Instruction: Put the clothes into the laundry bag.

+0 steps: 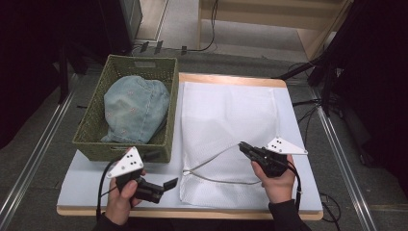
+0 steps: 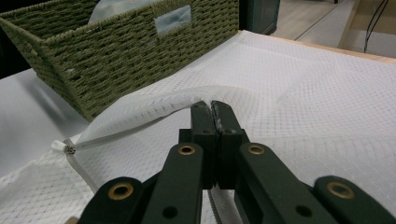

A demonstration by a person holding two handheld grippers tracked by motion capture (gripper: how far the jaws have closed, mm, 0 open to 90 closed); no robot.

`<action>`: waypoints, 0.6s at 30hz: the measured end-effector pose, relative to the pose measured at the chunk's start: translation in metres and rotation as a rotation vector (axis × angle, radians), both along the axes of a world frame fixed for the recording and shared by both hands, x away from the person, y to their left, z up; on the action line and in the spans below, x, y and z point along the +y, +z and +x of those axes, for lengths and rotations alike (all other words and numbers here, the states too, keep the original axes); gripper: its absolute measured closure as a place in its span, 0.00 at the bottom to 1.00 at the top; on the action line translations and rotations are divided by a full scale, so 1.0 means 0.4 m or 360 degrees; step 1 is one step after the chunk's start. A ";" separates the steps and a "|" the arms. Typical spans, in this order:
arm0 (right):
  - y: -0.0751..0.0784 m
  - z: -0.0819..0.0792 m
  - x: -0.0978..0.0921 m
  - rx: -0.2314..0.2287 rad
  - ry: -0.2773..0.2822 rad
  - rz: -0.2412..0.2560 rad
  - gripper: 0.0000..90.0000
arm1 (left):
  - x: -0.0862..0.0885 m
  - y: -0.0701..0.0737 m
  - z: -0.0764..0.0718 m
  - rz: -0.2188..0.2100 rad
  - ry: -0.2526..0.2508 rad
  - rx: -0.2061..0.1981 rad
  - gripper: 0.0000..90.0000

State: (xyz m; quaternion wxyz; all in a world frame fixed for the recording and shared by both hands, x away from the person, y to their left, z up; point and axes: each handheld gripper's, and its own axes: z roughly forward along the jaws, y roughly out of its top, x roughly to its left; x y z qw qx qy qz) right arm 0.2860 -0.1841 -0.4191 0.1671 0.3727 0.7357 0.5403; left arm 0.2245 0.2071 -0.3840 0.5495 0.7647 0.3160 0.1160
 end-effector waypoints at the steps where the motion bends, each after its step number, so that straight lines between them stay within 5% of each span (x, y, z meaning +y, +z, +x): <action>1: 0.001 -0.001 0.002 -0.0006 0.0005 -0.0008 1.00 | 0.009 0.008 0.005 0.0000 0.0011 -0.0003 0.00; 10: -0.002 0.000 0.008 -0.0005 0.0022 -0.0019 1.00 | 0.117 0.088 0.104 -0.0007 0.0242 -0.0047 0.00; 18: -0.001 -0.001 0.007 -0.0008 0.0021 -0.0013 1.00 | 0.161 0.117 0.204 0.0024 0.0349 -0.0038 0.00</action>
